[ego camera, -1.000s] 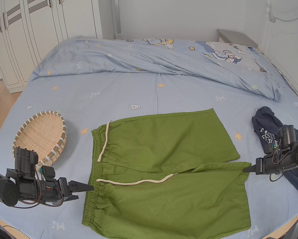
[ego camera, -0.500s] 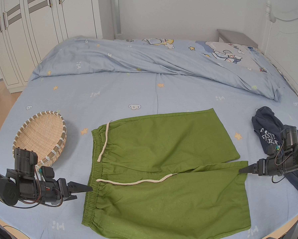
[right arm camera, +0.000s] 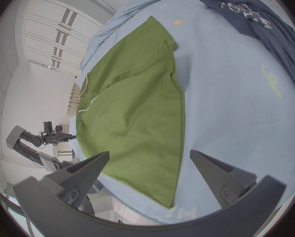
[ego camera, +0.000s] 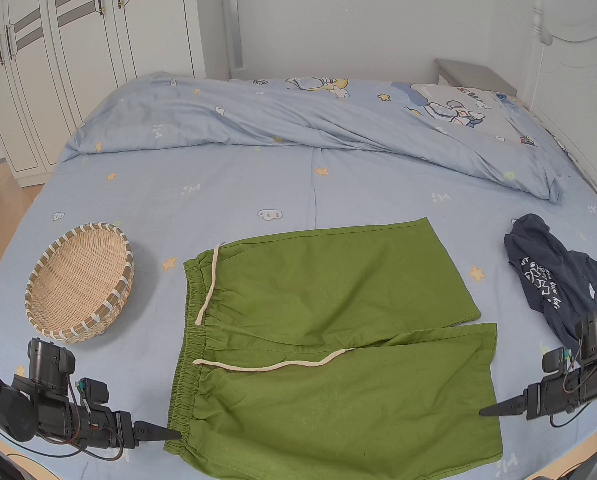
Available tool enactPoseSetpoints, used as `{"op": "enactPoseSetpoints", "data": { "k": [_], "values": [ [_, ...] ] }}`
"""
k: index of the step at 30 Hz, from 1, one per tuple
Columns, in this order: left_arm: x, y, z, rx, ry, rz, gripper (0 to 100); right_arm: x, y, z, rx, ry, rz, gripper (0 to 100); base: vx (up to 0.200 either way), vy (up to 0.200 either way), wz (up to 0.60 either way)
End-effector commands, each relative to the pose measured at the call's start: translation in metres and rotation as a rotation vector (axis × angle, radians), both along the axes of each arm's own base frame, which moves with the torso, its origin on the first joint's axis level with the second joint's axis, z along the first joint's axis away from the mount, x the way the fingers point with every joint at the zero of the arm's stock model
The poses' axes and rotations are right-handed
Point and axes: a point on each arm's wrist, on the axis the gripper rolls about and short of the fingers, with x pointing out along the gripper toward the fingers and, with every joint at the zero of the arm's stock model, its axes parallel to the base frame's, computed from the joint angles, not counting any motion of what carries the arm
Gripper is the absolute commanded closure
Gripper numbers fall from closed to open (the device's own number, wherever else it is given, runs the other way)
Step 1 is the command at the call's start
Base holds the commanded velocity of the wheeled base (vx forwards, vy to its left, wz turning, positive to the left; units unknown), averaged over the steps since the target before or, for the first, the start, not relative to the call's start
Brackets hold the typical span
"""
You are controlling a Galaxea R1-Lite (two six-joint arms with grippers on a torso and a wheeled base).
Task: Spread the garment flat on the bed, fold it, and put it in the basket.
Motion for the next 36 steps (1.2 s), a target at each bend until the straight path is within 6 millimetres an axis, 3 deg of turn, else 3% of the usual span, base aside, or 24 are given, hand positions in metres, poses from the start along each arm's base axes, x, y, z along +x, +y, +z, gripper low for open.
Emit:
{"op": "enactPoseSetpoints", "data": {
  "k": [1,6,15,25,36],
  "values": [
    [-0.010,0.000,-0.007,0.009,0.037,-0.020,0,-0.037,0.005,-0.001,0.003,-0.042,0.011,0,0.000,0.000,0.00],
    [-0.005,-0.003,-0.006,-0.007,0.028,-0.028,0,-0.054,0.006,-0.002,0.002,-0.079,0.005,0,0.000,0.000,0.00],
    [0.009,-0.027,-0.010,-0.081,0.004,-0.043,0,-0.077,0.011,-0.005,0.019,-0.127,0.038,0,0.000,0.000,0.00],
    [0.002,-0.032,-0.017,-0.084,0.049,-0.070,0,-0.078,0.013,-0.006,0.044,-0.108,0.058,0,0.000,0.000,0.00],
    [0.014,-0.032,-0.024,-0.081,-0.028,-0.041,0,-0.083,0.014,-0.005,0.054,-0.117,0.061,0,0.000,0.000,0.00]
  ]
}}
